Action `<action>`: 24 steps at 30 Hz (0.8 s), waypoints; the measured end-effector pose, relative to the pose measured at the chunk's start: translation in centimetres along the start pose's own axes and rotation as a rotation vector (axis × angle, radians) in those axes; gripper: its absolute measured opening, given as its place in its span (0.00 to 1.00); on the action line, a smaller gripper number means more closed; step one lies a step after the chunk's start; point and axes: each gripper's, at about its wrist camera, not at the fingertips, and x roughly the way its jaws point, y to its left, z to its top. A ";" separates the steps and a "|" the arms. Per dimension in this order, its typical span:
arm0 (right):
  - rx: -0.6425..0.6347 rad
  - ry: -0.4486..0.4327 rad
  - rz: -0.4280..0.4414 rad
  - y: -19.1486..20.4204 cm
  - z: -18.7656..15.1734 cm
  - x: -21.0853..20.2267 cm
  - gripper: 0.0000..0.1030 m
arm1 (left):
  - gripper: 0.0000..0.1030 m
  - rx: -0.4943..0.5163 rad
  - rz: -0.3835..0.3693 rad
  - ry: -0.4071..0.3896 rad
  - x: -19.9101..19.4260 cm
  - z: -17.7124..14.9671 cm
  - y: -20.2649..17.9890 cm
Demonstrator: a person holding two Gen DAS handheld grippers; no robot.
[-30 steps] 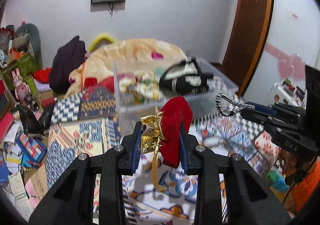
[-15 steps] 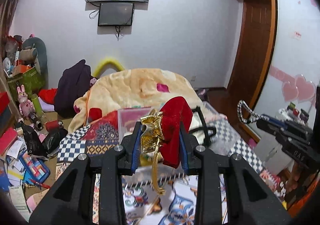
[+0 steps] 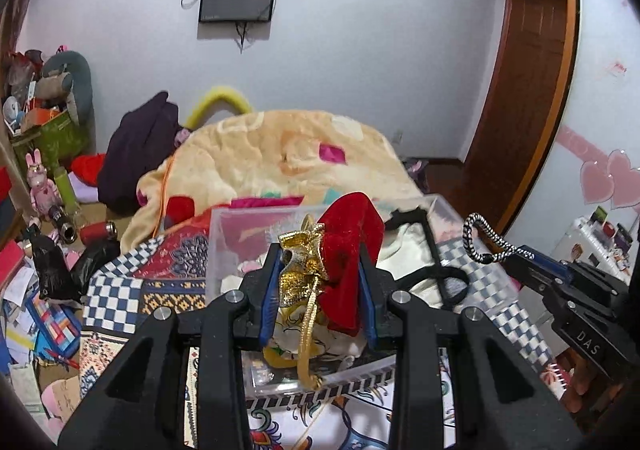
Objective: Organize soft objects
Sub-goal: 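Drop the red pouch into the box with the left gripper while the right drops the bracelet in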
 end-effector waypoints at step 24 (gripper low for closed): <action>-0.037 0.044 -0.032 0.2 -0.1 -1.2 0.42 | 0.69 -0.034 -0.039 0.019 -1.7 -0.6 1.3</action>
